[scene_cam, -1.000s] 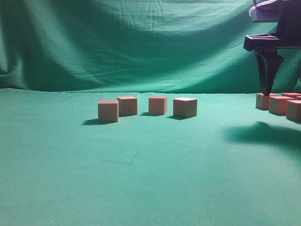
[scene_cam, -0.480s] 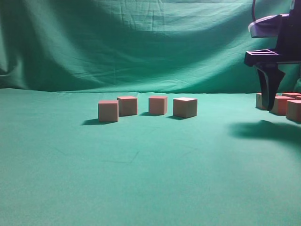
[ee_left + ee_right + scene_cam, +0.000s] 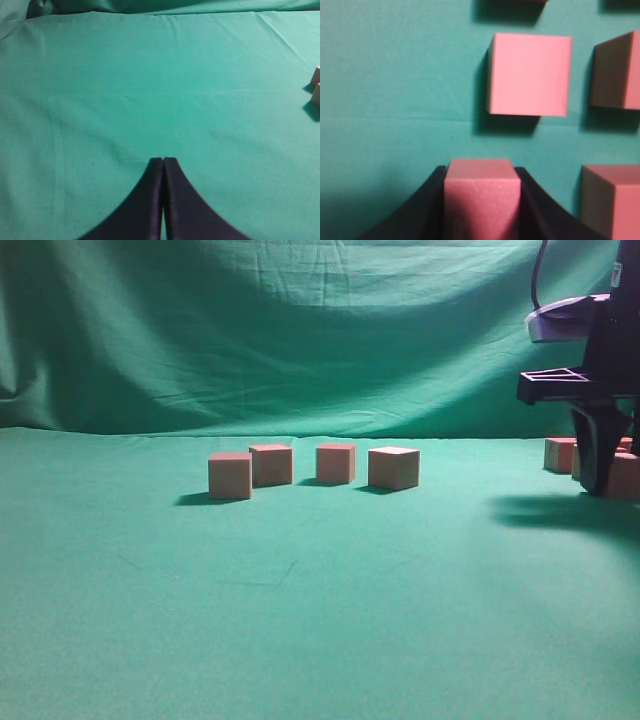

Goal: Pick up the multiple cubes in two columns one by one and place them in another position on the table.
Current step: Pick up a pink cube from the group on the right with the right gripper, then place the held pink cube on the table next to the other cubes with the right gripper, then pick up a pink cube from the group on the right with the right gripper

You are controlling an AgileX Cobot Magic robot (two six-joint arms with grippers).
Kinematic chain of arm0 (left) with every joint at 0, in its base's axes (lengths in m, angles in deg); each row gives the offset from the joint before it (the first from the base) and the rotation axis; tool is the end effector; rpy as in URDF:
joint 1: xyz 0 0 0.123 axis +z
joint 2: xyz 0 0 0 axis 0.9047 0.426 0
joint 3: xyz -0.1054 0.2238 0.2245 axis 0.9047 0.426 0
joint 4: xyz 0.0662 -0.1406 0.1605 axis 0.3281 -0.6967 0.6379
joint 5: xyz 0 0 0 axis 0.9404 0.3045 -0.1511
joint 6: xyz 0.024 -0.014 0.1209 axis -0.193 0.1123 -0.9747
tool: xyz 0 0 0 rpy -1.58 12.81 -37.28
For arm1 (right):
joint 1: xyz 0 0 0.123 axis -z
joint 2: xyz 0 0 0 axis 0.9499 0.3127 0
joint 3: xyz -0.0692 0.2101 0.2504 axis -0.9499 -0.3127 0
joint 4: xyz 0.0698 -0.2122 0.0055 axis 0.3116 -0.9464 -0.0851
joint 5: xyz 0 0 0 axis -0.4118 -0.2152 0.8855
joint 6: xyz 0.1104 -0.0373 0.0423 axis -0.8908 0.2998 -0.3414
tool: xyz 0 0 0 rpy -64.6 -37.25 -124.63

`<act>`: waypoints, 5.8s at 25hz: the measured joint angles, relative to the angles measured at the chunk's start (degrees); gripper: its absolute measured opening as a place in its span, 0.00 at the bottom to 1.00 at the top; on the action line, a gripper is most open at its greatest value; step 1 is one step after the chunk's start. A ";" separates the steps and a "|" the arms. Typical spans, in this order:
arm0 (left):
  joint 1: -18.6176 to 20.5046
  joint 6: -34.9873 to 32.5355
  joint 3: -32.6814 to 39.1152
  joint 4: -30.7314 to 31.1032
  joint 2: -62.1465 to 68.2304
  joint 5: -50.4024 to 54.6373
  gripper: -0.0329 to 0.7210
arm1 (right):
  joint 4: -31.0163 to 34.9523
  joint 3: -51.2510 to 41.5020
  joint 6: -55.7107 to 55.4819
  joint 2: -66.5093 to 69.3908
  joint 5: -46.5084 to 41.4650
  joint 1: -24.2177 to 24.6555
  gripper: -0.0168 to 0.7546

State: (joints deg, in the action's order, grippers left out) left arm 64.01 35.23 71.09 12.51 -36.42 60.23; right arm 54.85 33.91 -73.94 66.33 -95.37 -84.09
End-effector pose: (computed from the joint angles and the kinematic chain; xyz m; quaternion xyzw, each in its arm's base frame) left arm 0.0066 0.0008 0.1682 0.0141 0.7934 0.0071 0.6086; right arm 0.3586 0.0676 0.1919 -0.0316 0.9896 -0.0170 0.1394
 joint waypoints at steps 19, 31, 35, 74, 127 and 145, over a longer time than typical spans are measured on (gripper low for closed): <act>0.00 0.00 0.00 0.00 0.00 0.00 0.04 | 2.63 10.36 7.61 -12.54 -13.39 -13.50 0.37; 0.00 0.00 0.00 0.00 0.00 0.00 0.04 | 5.59 17.11 17.80 -3.68 -20.27 -30.14 0.37; 0.00 0.00 0.00 0.00 0.00 0.00 0.04 | 5.59 24.39 18.12 3.17 -24.44 -30.38 0.37; 0.00 0.00 0.00 0.00 0.00 0.00 0.04 | 9.98 38.40 18.06 19.99 -25.44 -31.67 0.37; 0.00 0.00 0.00 0.00 0.00 0.00 0.04 | -4.62 21.90 15.17 -20.41 -34.07 -19.19 0.83; 0.00 0.00 0.00 0.00 0.00 0.00 0.04 | 5.93 -3.83 12.21 -18.11 -14.16 11.06 0.76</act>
State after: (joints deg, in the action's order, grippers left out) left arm 64.01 35.23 71.09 12.51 -36.42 60.23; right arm 60.78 30.08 -61.72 48.22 -109.52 -73.04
